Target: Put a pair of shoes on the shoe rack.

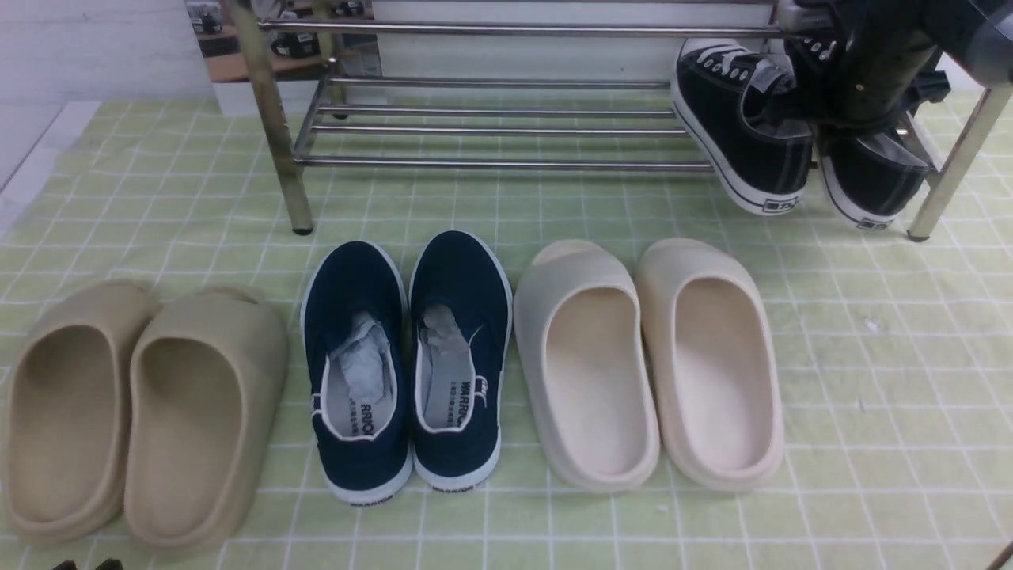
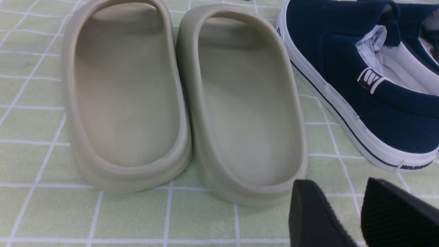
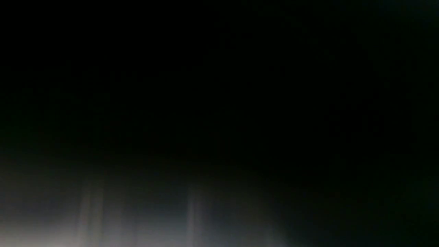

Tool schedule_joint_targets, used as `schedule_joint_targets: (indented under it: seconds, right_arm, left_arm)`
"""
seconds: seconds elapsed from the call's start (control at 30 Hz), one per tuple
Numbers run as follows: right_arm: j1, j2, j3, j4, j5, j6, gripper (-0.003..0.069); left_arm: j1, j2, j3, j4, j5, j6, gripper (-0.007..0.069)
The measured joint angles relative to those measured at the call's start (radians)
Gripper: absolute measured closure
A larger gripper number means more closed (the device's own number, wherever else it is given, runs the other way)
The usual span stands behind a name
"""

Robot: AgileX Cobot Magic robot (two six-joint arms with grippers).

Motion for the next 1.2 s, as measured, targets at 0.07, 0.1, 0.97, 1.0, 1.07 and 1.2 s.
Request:
schedule_joint_targets:
  seconds: [0.07,0.1,0.97,1.0,1.07,1.2]
  right_arm:
    - [0.000,0.000,-0.001,-0.002,-0.013,0.000,0.0561]
    - [-0.001,0.000,-0.002,-0.005,-0.015,0.000,0.0503]
    - [-0.011,-0.908,0.562,0.167,-0.156,-0.194,0.0659]
    - [-0.011,-0.986,0.626,0.167,-0.198,-0.194,0.0662]
    - [-0.011,-1.179,0.874,0.172,-0.350,-0.189,0.0662]
    - [-0.011,-1.484,1.318,0.184,-0.602,-0.188,0.0662]
  left_arm:
    - [0.000,0.000,0.000,0.000,0.000,0.000,0.0386]
    - [0.000,0.000,0.000,0.000,0.000,0.000,0.0386]
    - [0.000,0.000,0.000,0.000,0.000,0.000,0.0386]
    - [0.000,0.000,0.000,0.000,0.000,0.000,0.0386]
    - [0.000,0.000,0.000,0.000,0.000,0.000,0.0386]
    - [0.000,0.000,0.000,0.000,0.000,0.000,0.0386]
